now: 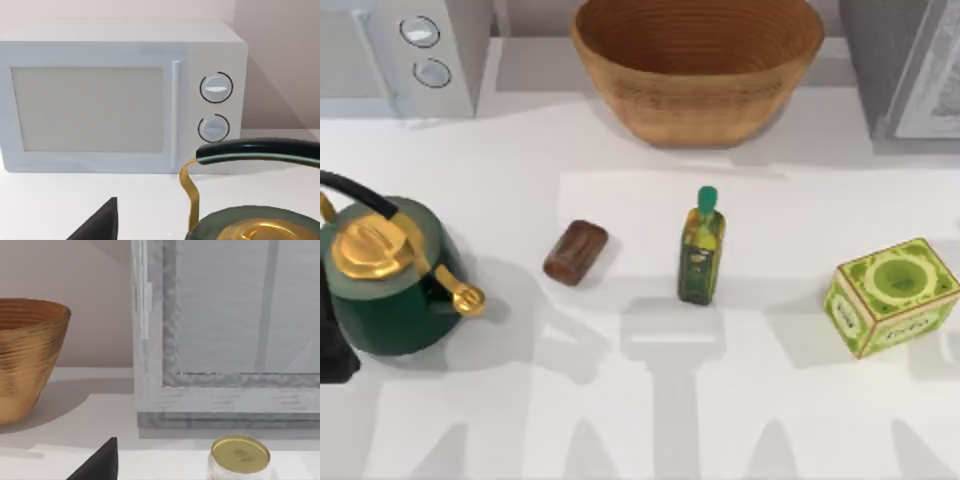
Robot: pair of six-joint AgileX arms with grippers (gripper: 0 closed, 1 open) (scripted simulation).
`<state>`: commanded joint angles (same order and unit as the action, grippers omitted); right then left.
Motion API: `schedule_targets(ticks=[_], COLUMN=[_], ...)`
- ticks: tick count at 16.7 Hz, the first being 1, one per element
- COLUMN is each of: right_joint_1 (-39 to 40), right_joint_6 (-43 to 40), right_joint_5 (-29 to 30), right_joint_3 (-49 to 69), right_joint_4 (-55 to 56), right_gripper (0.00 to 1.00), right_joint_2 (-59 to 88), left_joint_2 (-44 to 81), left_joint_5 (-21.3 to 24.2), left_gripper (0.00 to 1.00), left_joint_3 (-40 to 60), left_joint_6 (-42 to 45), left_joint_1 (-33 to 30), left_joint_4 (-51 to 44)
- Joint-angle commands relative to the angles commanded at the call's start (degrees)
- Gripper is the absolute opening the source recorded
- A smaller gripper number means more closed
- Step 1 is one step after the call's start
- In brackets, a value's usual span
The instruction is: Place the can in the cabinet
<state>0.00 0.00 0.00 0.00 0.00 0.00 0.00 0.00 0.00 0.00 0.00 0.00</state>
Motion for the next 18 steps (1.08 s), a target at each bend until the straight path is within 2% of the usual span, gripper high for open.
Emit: schedule_targets(ticks=[4,8,18], right_joint_1=[-0.2,-1.3,-6.3], right_joint_6=[-0.1,-0.5,-1.8], right_joint_5=[-0.2,-1.1,-4.0], right_joint_3=[0.5,3.0,13.5], right_joint_4=[1.3,8.0,33.5], right_gripper=[1.00,1.00,1.00], right_joint_2=[1.9,12.9,66.6], left_joint_2=[0.0,0.0,0.0], left_joint_5=[0.0,0.0,0.0], left_gripper=[1.00,1.00,1.00], left_joint_3=[0.0,0.0,0.0], left_joint_6=[0.0,0.0,0.0], left_joint_1=[0.0,0.0,0.0], left_joint_4=[0.0,0.0,0.0])
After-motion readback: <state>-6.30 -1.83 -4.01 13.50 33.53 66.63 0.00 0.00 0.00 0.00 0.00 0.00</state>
